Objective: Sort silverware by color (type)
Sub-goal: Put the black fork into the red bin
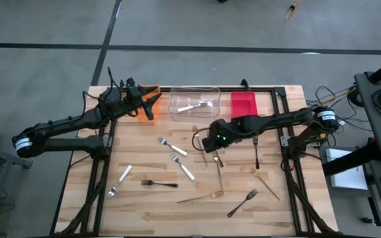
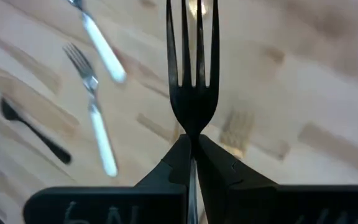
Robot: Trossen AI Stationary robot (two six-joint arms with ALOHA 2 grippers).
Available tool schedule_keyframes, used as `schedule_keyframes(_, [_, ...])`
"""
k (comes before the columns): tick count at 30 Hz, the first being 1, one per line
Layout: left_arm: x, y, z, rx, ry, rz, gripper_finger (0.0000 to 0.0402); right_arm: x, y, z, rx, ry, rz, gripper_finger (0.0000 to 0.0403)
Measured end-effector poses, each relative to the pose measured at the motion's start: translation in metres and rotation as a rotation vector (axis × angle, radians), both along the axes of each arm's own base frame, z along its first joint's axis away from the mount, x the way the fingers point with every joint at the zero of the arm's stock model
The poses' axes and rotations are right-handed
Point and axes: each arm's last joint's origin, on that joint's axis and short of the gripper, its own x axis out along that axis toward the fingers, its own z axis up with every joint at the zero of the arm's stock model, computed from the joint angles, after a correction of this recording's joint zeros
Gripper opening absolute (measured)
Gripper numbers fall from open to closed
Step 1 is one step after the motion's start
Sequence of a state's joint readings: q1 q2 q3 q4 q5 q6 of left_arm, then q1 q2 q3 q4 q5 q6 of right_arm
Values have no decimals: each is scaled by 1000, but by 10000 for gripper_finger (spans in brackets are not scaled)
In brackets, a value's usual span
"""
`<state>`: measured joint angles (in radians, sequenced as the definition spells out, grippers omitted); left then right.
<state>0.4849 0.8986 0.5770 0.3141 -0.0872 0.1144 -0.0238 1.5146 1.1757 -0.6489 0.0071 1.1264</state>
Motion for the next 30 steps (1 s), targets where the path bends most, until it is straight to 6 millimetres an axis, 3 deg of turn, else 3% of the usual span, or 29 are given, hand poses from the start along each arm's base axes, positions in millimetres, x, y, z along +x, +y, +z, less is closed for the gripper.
schedule_keyframes(8, [0,0,0,0,0,0,142,7,-29,30,-90,-54,43,9])
schedule_keyframes(19, [0,0,-1,5,7,0,142,-14,-76,67,-142,88,12,9])
schedule_keyframes(30, [0,0,-1,5,7,0,142,-43,-124,66,-85,193,-55,9])
